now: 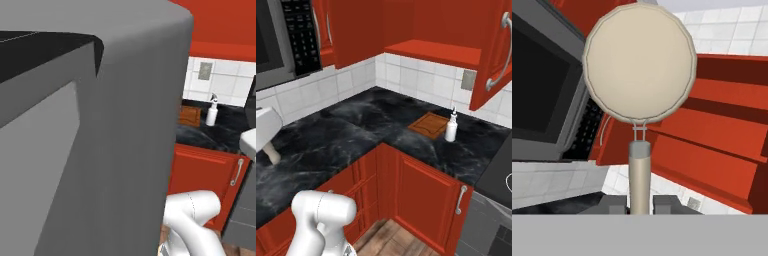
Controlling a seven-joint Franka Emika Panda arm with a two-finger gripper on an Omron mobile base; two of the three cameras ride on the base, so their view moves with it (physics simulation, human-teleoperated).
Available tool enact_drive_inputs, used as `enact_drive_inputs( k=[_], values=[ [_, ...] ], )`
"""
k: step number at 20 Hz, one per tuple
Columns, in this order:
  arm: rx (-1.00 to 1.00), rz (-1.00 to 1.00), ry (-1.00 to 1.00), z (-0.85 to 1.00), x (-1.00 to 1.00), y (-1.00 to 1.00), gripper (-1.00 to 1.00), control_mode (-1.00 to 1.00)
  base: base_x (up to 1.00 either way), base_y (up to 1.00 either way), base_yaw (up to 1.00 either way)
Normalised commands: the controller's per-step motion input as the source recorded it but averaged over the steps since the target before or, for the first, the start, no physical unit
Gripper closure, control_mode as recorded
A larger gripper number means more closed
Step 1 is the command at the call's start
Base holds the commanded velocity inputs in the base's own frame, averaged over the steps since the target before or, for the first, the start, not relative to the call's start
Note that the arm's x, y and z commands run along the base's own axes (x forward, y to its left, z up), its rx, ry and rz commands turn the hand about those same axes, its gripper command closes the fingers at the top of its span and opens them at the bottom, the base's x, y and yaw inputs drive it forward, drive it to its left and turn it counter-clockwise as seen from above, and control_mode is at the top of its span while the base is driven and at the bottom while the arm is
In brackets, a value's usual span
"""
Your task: Grab the spray bottle from the cabinet, then place it next to the cutting board for sanitizing. Then grab the dish brush from the countertop next to the sink and place it next to the cutting board.
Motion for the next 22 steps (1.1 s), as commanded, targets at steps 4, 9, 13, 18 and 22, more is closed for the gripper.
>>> enact_drive_inputs(
  k=[4,9,13,18,22],
  values=[
    [0.0,0.0,0.0,0.0,0.0,0.0,1.0,1.0,1.0,0.03,0.0],
    [0.0,0.0,0.0,0.0,0.0,0.0,1.0,1.0,0.62,-0.22,0.02],
    [0.0,0.0,0.0,0.0,0.0,0.0,1.0,1.0,0.19,-0.6,0.09],
    [0.0,0.0,0.0,0.0,0.0,0.0,1.0,1.0,0.1,-0.63,0.1],
    [0.0,0.0,0.0,0.0,0.0,0.0,1.0,1.0,0.31,-0.36,0.1]
  ],
)
